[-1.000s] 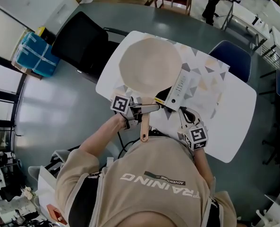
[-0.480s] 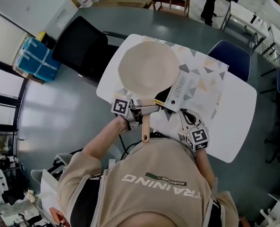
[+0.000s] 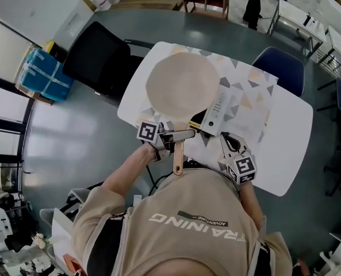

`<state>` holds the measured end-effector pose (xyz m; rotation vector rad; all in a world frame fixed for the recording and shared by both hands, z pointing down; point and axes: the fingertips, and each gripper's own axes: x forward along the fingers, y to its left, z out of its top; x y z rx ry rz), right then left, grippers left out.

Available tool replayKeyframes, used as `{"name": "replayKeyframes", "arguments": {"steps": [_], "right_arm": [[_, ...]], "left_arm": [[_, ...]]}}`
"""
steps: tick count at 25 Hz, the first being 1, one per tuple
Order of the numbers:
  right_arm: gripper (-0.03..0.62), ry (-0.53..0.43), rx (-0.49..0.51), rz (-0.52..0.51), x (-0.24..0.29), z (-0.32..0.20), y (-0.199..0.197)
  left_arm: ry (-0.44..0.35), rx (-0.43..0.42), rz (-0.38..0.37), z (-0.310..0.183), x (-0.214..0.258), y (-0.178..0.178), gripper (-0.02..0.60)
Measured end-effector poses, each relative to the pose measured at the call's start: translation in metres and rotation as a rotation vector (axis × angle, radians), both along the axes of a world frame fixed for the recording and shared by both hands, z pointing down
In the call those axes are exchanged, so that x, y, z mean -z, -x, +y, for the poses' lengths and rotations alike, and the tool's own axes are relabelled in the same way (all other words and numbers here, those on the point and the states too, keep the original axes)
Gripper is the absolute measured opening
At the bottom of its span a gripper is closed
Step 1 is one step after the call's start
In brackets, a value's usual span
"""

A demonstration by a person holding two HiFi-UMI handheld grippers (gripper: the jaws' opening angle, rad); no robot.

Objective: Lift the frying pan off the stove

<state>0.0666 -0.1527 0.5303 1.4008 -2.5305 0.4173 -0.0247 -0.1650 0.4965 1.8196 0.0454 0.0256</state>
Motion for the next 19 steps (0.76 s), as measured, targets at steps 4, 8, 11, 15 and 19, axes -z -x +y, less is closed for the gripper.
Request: {"name": "replayKeyframes", "arguments": {"steps": [4, 8, 11, 15, 19], "right_arm": [[0.003, -0.004, 0.005, -0.002, 0.001, 0.002, 0.002], [0.003, -0.001, 0.016, -0.001, -0.001, 0.006, 0.003], [0.003, -0.001, 0.016, 0.001, 0.000, 0.008, 0.004], [0.003, -0.001, 0.014, 0.002, 0.000, 0.010, 0.002], [0.003, 0.005, 0.010, 0.001, -0.004, 0.013, 0.001]], "left_arm": [[-0.010, -0.010, 0.001, 0.001, 0.001, -0.001, 0.195], [-0.012, -0.018, 0.000, 0.005, -0.001, -0.003, 0.195], [-0.013, -0.023, -0.006, 0.007, -0.002, -0.002, 0.195], [-0.018, -0.027, -0.002, 0.009, 0.000, -0.003, 0.195], [-0.015, -0.020, 0.007, 0.012, -0.002, -0.003, 0.196]]}}
